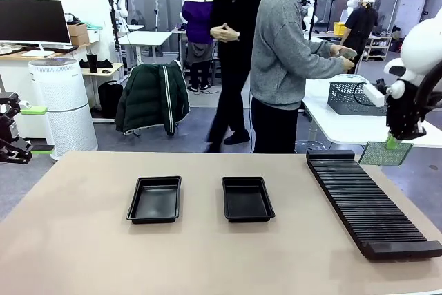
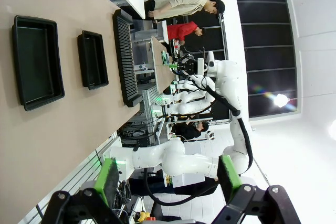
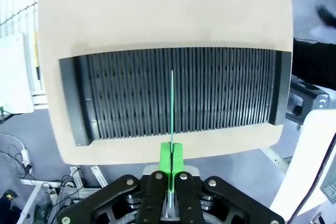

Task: Inspect and transfer BCBs to ESD trays.
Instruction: Pick up the Blank PCB from the PCB Rack and place it in the left ESD tray.

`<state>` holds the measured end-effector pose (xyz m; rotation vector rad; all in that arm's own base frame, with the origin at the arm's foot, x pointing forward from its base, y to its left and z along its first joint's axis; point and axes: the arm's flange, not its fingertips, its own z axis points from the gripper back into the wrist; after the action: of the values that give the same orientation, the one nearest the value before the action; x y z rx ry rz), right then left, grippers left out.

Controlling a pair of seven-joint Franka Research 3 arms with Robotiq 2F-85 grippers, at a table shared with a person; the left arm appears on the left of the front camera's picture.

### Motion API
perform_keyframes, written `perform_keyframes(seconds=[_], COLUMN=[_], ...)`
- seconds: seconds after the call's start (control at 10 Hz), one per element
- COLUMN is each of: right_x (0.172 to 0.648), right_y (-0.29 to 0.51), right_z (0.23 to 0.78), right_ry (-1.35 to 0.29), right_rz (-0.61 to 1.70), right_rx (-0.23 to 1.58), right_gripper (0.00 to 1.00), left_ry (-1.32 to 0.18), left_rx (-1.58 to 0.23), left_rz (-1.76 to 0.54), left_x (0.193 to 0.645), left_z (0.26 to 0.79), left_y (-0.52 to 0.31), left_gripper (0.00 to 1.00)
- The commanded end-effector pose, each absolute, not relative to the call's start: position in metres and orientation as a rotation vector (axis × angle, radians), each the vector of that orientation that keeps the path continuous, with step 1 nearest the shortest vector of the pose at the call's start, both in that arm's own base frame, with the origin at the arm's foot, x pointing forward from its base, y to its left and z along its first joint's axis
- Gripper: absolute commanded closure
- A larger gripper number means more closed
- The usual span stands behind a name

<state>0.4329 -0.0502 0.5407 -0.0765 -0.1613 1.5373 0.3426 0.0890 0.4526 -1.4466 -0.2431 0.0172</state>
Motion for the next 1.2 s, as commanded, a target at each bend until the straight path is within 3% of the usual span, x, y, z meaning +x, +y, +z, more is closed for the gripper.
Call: perform_keyframes(seconds=[0.0,0.4,1.1], right_x=[0.432,0.417,0.415], right_y=[-0.043,-0.036,-0.042], right_z=[0.568,0.603,0.607], right_ry=[-0.113,-0.087,-0.136], right_rz=[1.518,1.501,1.516], right_rx=[-0.071,-0.084,-0.064], right_gripper=[0.99,0.99,0.99], left_ry=[-0.246,-0.246,-0.246], left_rx=[-1.446,-1.446,-1.446], left_rz=[0.019,0.019,0.019], left_x=[0.342,0.342,0.342], left_z=[0.453,0.453,0.453], left_y=[0.09,0.09,0.09], left_gripper=[0.0,0.0,0.0])
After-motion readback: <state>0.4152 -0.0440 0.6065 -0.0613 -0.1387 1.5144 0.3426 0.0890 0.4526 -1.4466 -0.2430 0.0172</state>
